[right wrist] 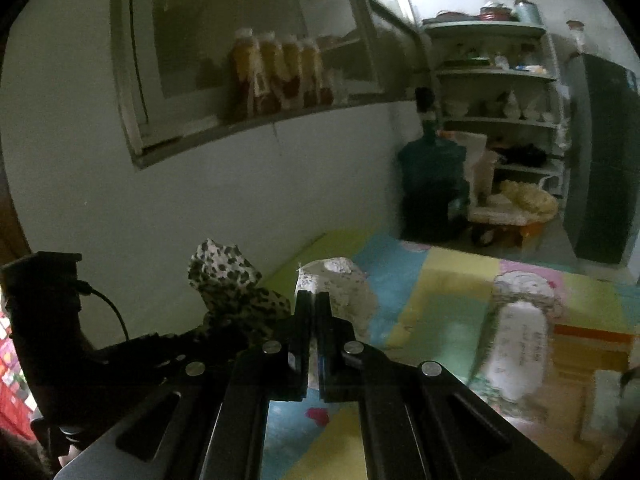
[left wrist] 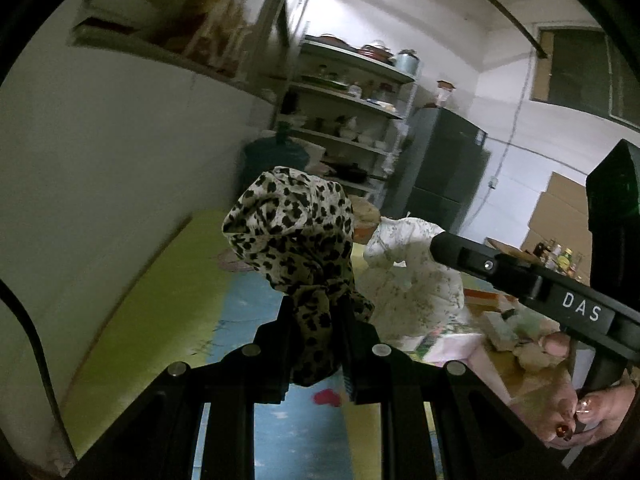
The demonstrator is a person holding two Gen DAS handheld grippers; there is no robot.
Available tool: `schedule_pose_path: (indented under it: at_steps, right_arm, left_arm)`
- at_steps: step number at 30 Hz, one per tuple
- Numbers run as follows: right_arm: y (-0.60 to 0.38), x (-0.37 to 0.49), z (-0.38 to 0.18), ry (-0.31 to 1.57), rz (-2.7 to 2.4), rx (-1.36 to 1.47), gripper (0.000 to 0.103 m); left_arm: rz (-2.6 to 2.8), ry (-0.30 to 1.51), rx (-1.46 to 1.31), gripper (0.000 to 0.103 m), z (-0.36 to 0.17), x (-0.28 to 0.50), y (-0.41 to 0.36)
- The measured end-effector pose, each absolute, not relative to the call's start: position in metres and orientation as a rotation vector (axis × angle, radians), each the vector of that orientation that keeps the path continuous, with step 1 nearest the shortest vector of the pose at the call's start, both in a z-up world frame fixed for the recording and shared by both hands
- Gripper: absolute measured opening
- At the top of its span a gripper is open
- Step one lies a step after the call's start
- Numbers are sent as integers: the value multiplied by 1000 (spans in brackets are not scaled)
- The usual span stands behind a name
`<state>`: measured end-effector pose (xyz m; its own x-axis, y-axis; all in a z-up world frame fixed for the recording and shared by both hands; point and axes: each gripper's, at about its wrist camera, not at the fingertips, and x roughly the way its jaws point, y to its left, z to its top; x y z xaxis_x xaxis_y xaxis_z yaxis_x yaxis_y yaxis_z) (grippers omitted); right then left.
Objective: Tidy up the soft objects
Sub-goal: 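Carry the leopard cloth and white floral cloth over the cardboard box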
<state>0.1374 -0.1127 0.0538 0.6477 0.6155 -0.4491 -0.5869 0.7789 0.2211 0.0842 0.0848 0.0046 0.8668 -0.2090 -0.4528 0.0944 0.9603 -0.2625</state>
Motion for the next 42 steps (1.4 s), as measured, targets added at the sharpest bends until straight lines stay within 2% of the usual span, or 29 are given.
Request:
schedule_pose_path:
  at_steps: [22,42]
  right_arm:
    - [-268,84,68,406,401,150,2]
    - [-401,34,50,389,142,242,2]
  left_arm:
    - [-465,512,-133,20,29,102,-56]
    - [-626,634,-56,20,5,113,-169]
